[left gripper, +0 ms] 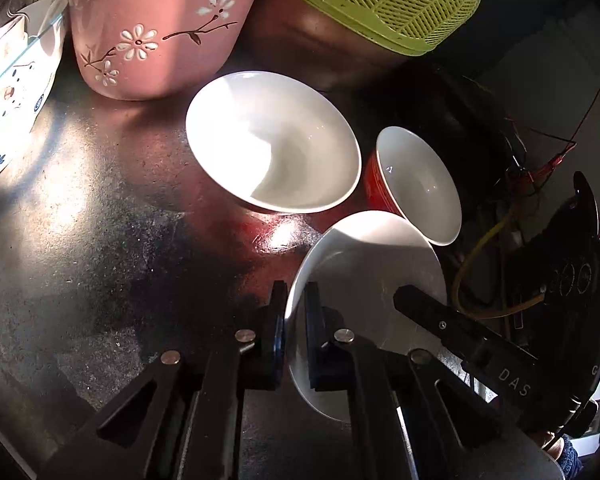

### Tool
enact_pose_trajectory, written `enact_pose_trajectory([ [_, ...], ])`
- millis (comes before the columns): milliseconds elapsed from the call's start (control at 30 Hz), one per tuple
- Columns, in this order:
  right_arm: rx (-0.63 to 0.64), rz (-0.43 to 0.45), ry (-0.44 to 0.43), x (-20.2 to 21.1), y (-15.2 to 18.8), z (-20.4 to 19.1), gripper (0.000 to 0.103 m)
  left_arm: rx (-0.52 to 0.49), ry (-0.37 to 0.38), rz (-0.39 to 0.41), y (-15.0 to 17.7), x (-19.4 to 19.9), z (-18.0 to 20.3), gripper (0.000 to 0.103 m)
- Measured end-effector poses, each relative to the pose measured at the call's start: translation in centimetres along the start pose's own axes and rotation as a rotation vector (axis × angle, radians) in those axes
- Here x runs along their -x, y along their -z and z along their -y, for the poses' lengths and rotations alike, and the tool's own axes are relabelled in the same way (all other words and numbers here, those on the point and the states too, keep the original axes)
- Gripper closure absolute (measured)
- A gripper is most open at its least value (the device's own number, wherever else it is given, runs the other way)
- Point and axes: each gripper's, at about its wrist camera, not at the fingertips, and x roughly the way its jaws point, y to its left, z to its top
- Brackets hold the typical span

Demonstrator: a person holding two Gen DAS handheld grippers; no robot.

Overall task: Organize plates and bowls
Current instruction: 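Lift the white bowl and carry it over the plate stack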

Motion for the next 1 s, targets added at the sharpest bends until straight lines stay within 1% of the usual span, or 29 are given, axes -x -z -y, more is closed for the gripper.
enact_pose_trajectory([
  [200,0.000,0.011,-0.016,1.2,1.1,-1.3,0.094,-0.002,0.003,0.015,0.7,1.8,-0.1,0.097],
  [433,0.009,0.009,-0.045,2.6,2.6,-3.3,0.094,0.006,-0.004,0.042,2.2,5.0,-0.7,0.097],
  [700,0.048,0.001,-0.077,3.5,4.2,-6.3,0.094,0.025,-0.024,0.088,4.5,9.0,-1.9,0.097],
  [1000,0.115,-0.013,-0.112,3.8,5.8,-10.1,0.094,0.061,-0.049,0.143,6.8,12.9,-4.2,0.097],
])
